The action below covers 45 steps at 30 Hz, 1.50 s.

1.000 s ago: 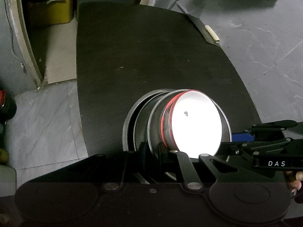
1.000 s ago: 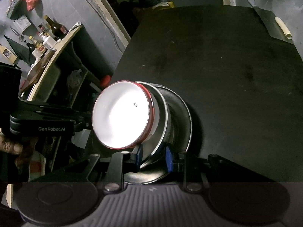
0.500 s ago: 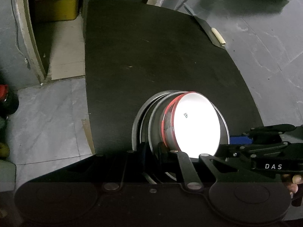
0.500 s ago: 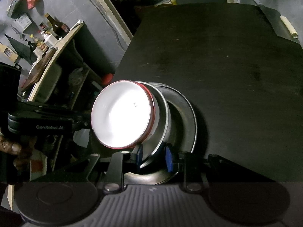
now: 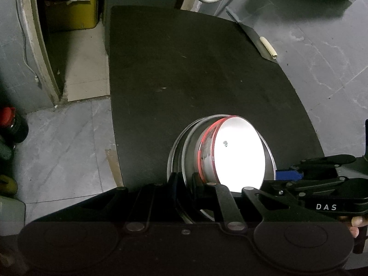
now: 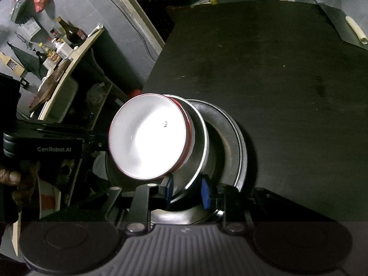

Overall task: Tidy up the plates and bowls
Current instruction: 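Lower the nested bowls onto the plate stack and open the left gripper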

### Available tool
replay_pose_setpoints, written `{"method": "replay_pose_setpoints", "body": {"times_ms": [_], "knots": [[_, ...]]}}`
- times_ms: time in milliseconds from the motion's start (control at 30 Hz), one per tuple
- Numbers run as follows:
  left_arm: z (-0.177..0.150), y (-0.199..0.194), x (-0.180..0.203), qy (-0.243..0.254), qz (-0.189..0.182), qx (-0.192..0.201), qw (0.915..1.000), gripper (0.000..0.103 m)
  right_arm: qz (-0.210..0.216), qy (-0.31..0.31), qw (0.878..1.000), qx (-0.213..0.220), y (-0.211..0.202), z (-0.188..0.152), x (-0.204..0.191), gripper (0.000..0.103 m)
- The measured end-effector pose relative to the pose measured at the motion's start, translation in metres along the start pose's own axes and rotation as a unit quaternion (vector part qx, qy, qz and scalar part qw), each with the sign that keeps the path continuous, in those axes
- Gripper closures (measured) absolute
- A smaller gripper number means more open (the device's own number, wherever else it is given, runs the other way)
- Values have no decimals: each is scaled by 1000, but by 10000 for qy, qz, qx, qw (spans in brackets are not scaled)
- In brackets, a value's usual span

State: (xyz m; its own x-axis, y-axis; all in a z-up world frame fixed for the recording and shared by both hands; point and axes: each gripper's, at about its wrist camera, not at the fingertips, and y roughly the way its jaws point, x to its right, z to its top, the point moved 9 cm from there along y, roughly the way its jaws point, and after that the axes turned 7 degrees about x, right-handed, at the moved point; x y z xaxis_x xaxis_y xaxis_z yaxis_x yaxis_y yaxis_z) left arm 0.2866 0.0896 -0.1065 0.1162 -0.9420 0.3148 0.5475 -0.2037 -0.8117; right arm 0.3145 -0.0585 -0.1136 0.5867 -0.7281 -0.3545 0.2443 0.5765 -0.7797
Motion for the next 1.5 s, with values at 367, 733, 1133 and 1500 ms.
{"method": "replay_pose_setpoints", "body": {"times_ms": [367,733,1133,1500], "knots": [[0,4,3,-26,35,-8,10000,92,-49,78,9999,88,-5,-1,2,74],[-1,4,2,-46,58,2,10000,91,-147,36,9998,136,-5,-4,-2,74],[-2,4,3,-63,135,14,9999,90,-166,37,9997,177,-6,-4,-3,74],[-3,-2,8,24,292,90,9995,83,-198,31,9995,254,-9,-7,-5,72]]}}
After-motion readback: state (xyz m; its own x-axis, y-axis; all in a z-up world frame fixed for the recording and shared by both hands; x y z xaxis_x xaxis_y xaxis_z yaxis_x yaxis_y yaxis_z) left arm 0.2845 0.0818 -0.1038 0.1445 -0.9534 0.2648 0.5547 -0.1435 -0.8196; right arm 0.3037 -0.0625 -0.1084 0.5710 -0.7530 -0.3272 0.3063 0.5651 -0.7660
